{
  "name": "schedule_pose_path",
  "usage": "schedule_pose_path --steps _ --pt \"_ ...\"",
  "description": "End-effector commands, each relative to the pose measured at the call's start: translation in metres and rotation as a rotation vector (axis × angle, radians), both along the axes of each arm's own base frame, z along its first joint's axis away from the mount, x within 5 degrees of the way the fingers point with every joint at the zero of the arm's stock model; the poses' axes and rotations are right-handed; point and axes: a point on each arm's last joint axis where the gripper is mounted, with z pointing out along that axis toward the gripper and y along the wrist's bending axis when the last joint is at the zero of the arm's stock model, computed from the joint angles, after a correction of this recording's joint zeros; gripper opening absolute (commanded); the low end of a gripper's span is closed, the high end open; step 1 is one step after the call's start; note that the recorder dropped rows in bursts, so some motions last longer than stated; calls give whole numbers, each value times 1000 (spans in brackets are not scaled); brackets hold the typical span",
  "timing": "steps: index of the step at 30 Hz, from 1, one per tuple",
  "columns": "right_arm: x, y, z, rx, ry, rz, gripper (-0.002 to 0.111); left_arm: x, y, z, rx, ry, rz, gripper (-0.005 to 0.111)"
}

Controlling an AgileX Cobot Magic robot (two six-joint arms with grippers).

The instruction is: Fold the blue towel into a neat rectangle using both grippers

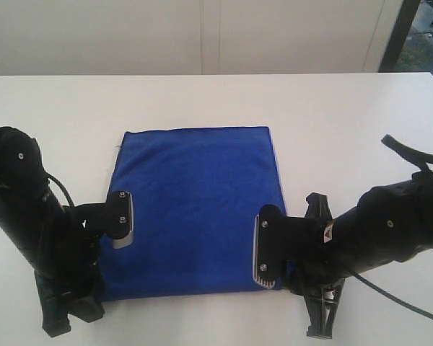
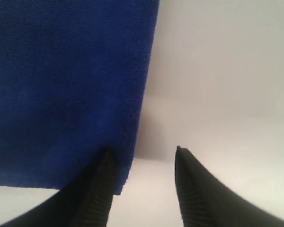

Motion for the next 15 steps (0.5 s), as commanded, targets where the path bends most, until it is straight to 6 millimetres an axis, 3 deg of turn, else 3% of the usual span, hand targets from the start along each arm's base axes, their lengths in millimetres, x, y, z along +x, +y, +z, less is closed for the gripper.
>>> schedule_pose_path --steps 1,9,15 --pt "-5 -1 -10 -27 58 16 35 -4 1 -1 4 29 -1 44" --pt "-9 -2 -11 -39 105 23 32 -4 1 -1 4 31 -2 33" --pt "-11 -2 -3 -29 90 25 32 -6 2 -1 13 47 -15 7"
